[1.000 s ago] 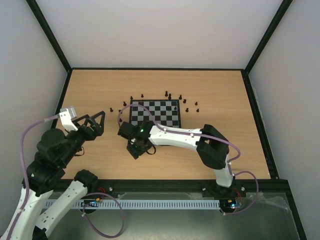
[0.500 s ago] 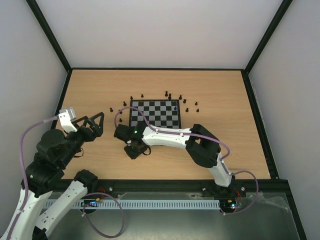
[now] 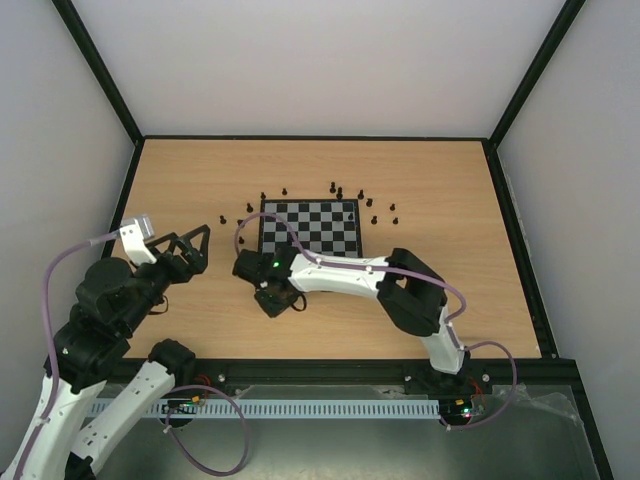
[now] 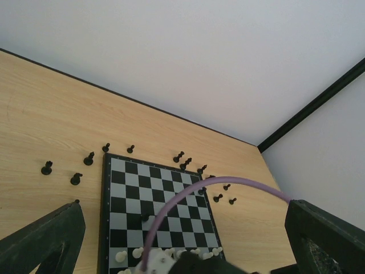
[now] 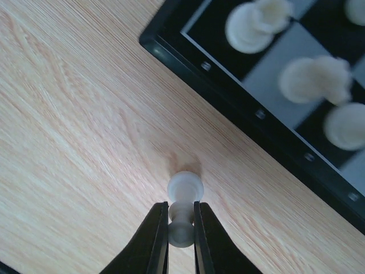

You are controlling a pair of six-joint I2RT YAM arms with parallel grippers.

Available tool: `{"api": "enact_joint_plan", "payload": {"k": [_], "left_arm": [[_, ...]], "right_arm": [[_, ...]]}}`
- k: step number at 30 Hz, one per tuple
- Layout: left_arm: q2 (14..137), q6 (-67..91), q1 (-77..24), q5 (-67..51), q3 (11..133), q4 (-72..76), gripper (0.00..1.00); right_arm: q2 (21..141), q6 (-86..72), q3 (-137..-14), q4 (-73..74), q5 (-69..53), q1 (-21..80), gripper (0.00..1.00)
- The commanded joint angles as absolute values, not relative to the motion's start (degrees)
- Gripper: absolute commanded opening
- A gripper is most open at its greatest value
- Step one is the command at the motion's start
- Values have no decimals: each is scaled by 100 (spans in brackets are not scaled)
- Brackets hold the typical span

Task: Set up the chess pieces on the board
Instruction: Pick up the chess piece at the center of the board, then place the chess piece on the chessboard.

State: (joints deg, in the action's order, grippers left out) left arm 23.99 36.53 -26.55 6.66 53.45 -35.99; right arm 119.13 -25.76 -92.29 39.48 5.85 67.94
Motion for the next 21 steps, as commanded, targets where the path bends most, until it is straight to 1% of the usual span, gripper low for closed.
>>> {"api": "enact_joint_plan", "payload": {"k": [1, 4, 8, 14, 21], "left_arm": [[2506, 3659, -2610, 592, 5217, -3497, 99], [2567, 3654, -2610, 536, 5126, -3388, 99], [2659, 3654, -2610, 484, 5059, -3285, 99], [2722, 3632, -2610, 492, 5027, -3259, 99], [2768, 3631, -2610, 507, 4994, -3252, 99]], "right_arm": [[11051, -2733, -8772, 4449, 949, 6564, 6], [10781, -2710, -8534, 4478, 1033, 6272, 6], [10705, -2611, -8479, 4424, 1046, 5974, 6], [10989, -2406, -8616, 4307, 934, 5638, 6], [11233, -2279, -8728, 4234, 771, 5589, 7]]}}
